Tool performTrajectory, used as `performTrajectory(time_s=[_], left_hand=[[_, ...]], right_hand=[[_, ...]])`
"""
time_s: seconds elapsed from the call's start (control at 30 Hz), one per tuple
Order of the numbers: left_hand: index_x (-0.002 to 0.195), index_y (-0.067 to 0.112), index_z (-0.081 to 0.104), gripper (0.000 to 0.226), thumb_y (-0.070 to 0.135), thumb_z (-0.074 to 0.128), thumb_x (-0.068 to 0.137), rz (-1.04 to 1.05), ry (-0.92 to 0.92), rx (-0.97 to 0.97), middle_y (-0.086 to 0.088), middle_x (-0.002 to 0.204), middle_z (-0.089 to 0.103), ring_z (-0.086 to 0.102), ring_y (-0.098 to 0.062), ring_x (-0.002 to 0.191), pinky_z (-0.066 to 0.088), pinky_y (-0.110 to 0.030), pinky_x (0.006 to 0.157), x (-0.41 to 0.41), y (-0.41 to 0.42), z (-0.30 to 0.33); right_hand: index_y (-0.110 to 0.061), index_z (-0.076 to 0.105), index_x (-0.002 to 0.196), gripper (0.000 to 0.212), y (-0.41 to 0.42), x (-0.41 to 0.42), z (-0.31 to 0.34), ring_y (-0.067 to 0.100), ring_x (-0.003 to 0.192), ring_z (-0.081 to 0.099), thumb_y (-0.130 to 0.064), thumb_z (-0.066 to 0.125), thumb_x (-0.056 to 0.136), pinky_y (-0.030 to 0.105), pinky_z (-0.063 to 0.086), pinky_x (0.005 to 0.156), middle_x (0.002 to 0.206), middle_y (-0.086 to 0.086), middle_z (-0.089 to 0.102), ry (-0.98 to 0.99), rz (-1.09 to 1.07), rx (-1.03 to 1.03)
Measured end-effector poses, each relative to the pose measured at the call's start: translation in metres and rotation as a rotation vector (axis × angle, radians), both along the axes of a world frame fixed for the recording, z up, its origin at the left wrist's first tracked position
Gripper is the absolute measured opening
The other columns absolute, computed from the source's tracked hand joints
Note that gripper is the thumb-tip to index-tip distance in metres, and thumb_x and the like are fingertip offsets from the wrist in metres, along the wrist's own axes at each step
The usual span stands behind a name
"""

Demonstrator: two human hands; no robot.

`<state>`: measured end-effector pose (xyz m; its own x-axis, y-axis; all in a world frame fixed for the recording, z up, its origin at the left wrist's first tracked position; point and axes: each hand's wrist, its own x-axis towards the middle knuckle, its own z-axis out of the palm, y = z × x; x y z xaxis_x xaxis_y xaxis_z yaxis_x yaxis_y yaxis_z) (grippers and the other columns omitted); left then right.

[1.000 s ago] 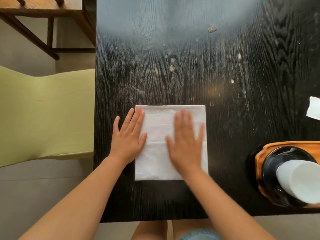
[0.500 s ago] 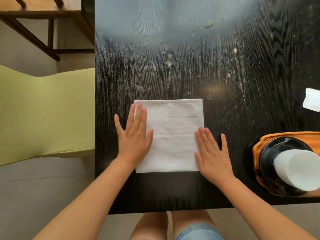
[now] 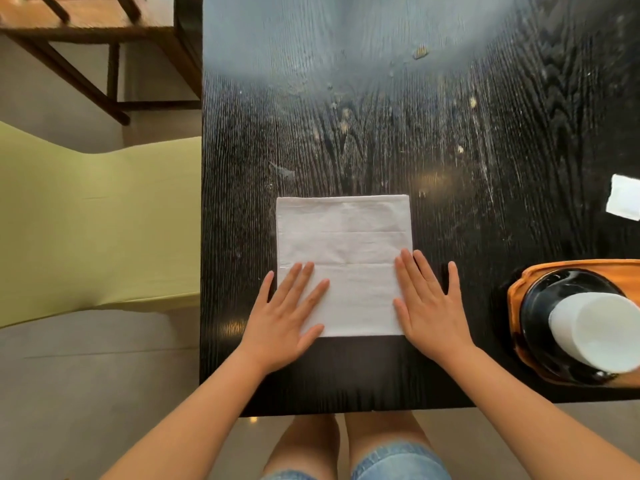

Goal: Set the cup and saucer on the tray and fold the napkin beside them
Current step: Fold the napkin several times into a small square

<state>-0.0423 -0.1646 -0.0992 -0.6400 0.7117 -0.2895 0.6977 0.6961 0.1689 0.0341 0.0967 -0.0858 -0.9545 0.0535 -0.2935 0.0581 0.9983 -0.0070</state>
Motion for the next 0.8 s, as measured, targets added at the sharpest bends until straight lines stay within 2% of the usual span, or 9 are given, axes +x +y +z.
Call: performTrajectory(time_s=[0.1,0.2,0.3,0.4,0.47,0.6,0.8], left_hand=[[0.148,0.028,0.013,0.08,0.064,0.036,0.081,0.011,-0.057,-0.018,-0.004,0.158,0.005,0.005,-0.022,0.144,0.005,-0.051,0.113,-0.001,0.001,0.008],[0.148,0.027,0.014,0.088,0.067,0.042,0.075,-0.03,-0.057,-0.006,-0.007,0.157,0.008,0.003,-0.022,0.144,0.006,-0.054,0.111,-0.005,-0.002,0.018],[0.141,0.02,0.033,0.08,0.06,0.046,0.073,-0.101,-0.002,-0.007,-0.011,0.152,0.028,0.023,-0.026,0.14,0.014,-0.055,0.109,-0.013,-0.008,0.028],[0.126,0.013,0.052,0.069,0.045,0.066,0.066,-0.175,0.063,0.0,-0.015,0.139,0.049,0.044,-0.032,0.129,0.031,-0.057,0.106,-0.014,-0.009,0.032],[0.116,0.011,0.059,0.066,0.032,0.075,0.057,-0.21,0.097,-0.001,-0.017,0.132,0.055,0.051,-0.035,0.123,0.037,-0.059,0.099,-0.011,-0.01,0.032],[0.114,0.01,0.052,0.062,0.008,0.073,0.056,-0.196,0.126,0.029,-0.019,0.132,0.054,0.051,-0.036,0.122,0.038,-0.058,0.098,-0.006,-0.013,0.029],[0.103,0.011,0.05,0.054,0.007,0.08,0.057,-0.125,0.072,0.209,-0.01,0.119,0.066,0.059,-0.026,0.115,0.044,-0.046,0.098,-0.011,-0.024,0.026]], right_hand=[[-0.018,0.007,0.148,0.061,0.005,0.004,0.004,0.018,0.144,-0.003,-0.048,0.006,0.095,0.056,0.0,0.113,0.158,0.001,-0.006,-0.037,0.059,0.007],[-0.02,0.016,0.148,0.067,0.017,0.017,0.009,0.021,0.144,0.004,-0.058,0.014,0.092,0.057,0.006,0.113,0.157,0.007,0.011,-0.056,0.19,0.006],[-0.019,0.025,0.146,0.075,0.025,0.024,0.014,0.025,0.144,0.009,-0.063,0.031,0.085,0.058,0.011,0.112,0.154,0.012,0.021,-0.039,0.283,0.013],[-0.015,0.035,0.141,0.071,0.027,0.022,0.017,0.028,0.141,0.019,-0.059,0.038,0.084,0.057,0.019,0.11,0.149,0.015,0.032,0.012,0.327,0.003],[-0.012,0.046,0.133,0.062,0.025,0.023,0.017,0.03,0.136,0.03,-0.052,0.045,0.085,0.055,0.025,0.107,0.141,0.017,0.045,0.072,0.383,-0.018],[-0.012,0.06,0.109,0.043,0.019,0.023,0.02,0.034,0.123,0.051,-0.034,0.07,0.073,0.054,0.037,0.102,0.125,0.017,0.059,0.168,0.419,-0.043],[-0.011,0.06,0.099,0.048,0.011,0.019,0.026,0.036,0.119,0.053,-0.023,0.078,0.056,0.055,0.039,0.1,0.121,0.018,0.06,0.113,0.342,-0.079]])
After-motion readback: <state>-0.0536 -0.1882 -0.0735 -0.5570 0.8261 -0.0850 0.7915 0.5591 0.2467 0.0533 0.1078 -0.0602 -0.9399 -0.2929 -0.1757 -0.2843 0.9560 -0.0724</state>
